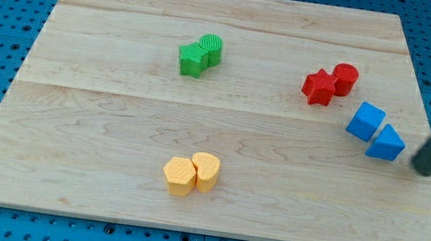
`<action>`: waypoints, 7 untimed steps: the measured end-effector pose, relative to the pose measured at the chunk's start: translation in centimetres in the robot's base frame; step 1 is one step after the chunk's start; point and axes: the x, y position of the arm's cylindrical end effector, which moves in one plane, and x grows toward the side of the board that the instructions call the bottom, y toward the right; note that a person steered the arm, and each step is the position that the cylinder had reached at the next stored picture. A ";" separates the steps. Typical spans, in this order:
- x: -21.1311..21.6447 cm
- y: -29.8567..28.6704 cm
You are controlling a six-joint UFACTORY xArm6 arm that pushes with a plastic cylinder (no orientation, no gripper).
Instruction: Push red circle along with red star to bottom right
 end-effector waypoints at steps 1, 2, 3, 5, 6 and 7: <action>-8.2 2.2; -14.2 -3.9; -13.8 -11.7; -10.4 -22.8; -6.2 -23.0; -2.8 -22.9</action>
